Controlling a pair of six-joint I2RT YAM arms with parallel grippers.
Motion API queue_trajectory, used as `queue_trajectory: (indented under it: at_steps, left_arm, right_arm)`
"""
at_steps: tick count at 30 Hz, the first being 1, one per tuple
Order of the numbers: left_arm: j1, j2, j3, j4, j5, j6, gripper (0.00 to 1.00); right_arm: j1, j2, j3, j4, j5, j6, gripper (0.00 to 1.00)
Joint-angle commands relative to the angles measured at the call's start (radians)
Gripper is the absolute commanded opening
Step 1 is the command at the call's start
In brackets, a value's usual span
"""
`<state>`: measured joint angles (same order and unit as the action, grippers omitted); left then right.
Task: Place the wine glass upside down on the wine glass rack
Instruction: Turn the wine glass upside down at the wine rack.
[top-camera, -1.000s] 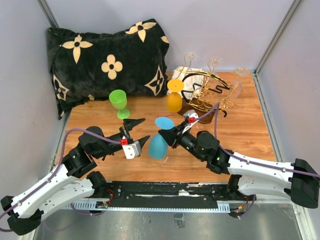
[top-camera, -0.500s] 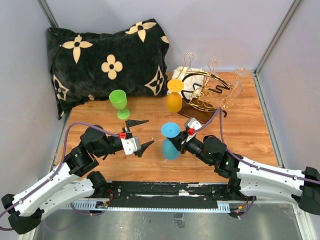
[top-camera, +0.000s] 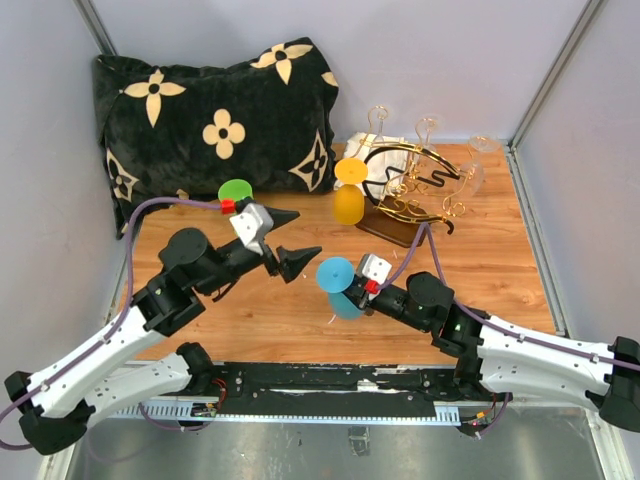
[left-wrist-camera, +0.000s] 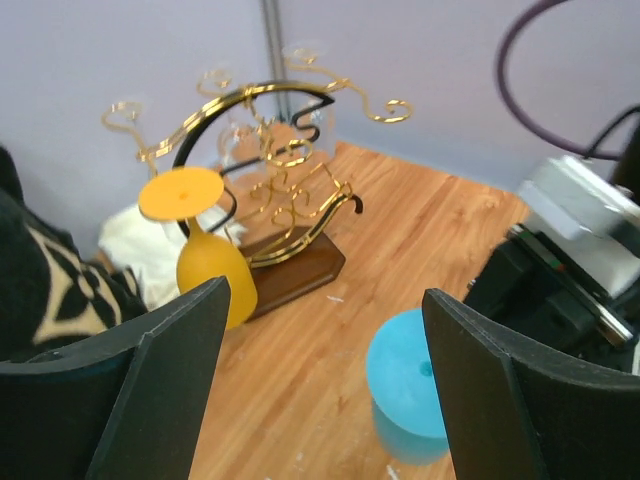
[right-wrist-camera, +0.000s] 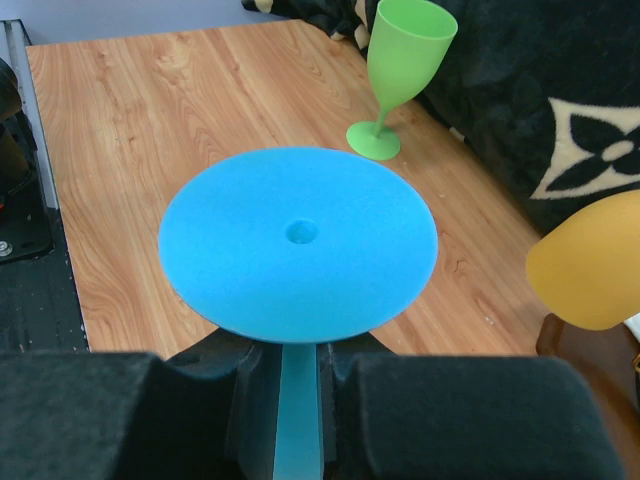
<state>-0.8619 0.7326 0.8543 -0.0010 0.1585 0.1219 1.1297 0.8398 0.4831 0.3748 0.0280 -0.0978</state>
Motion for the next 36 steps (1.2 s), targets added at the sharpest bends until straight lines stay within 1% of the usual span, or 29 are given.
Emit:
queue_trajectory:
  at_steps: [1, 5, 9, 11, 16, 23, 32, 36]
  left_arm:
    - [-0.008, 0.095, 0.068, -0.110, -0.158, -0.236, 0.83]
    - [-0.008, 0.112, 0.059, -0.098, -0.145, -0.319, 0.83]
    - [-0.008, 0.109, 0.034, -0.085, -0.186, -0.349, 0.81]
    - [-0.008, 0.122, 0.042, -0.104, -0.193, -0.356, 0.80]
    - [-0.008, 0.166, 0.056, -0.138, -0.153, -0.377, 0.79]
    - [-0.007, 0.197, 0.067, -0.174, -0.150, -0.389, 0.78]
    - [-0.007, 0.217, 0.078, -0.202, -0.189, -0.386, 0.77]
    - [-0.008, 0.189, 0.094, -0.193, -0.227, -0.397, 0.81]
  right_arm:
    - [-0.018, -0.037, 0.011, 0.046, -0.036, -0.083, 0.01]
    - [-0.018, -0.053, 0.004, 0.062, -0.028, -0.108, 0.01]
    - [-0.018, -0.073, -0.004, 0.072, -0.016, -0.111, 0.01]
    - [-0.018, -0.084, -0.012, 0.085, -0.008, -0.112, 0.01]
    - [-0.018, -0.091, -0.011, 0.085, -0.004, -0.118, 0.01]
    - [-0.018, -0.111, -0.014, 0.085, 0.009, -0.122, 0.01]
    - [-0.018, -0.134, -0.015, 0.070, 0.027, -0.131, 0.00]
    - [-0.018, -0.114, -0.019, 0.048, 0.025, -0.132, 0.01]
